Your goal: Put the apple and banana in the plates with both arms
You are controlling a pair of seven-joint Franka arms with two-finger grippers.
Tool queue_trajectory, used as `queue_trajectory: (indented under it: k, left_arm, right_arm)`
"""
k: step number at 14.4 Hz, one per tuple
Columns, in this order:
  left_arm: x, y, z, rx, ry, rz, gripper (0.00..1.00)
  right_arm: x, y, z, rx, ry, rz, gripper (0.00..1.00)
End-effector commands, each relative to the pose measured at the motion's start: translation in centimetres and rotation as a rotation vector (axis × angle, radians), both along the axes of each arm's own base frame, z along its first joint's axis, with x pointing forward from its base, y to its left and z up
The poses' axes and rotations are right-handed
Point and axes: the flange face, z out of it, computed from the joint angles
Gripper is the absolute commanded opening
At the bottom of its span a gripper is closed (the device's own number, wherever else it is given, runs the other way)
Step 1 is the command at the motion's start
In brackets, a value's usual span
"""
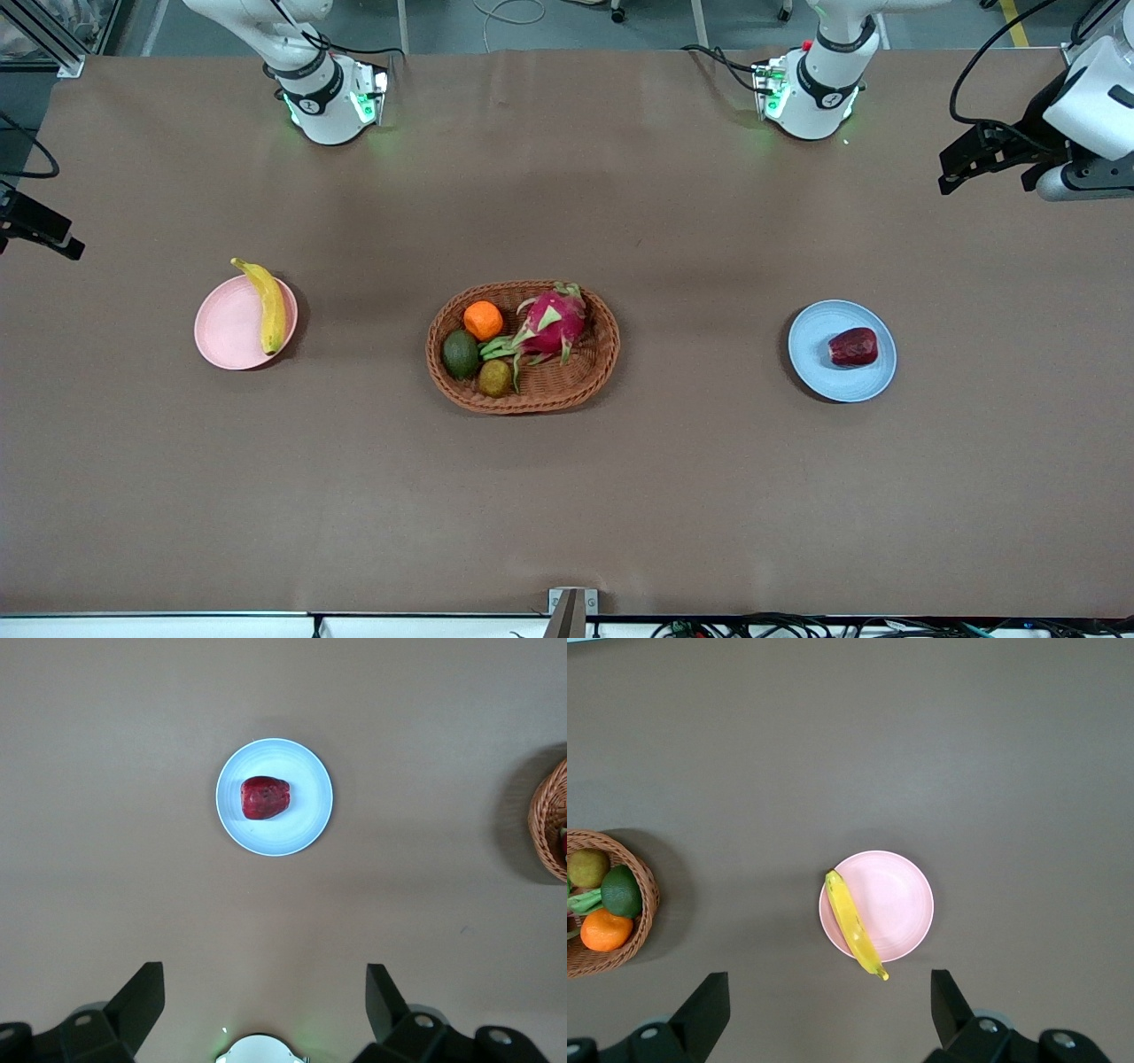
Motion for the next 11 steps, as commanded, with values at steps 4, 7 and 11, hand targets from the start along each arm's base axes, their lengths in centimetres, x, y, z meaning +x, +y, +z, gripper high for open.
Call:
queue_trajectory:
  k: [4, 7, 11]
  left_arm:
    - [-0.44, 0.28, 0.86, 0.005, 0.0, -0.02, 1.0]
    - [-0.46, 0.06, 0.86, 0.007, 0.0, -0.025, 1.0]
    - [-0.51, 0.04, 0.94, 0.025, -0.003, -0.066, 1.0]
  right_arm:
    - [-2.91, 0.69, -0.87, -0.023, -0.026, 0.005, 1.0]
    - [-2.73, 0.97, -0.91, -0.069, -0.024, 0.02, 1.0]
    - [-2.69, 0.8, -0.98, -0.069, -0.024, 0.019, 1.0]
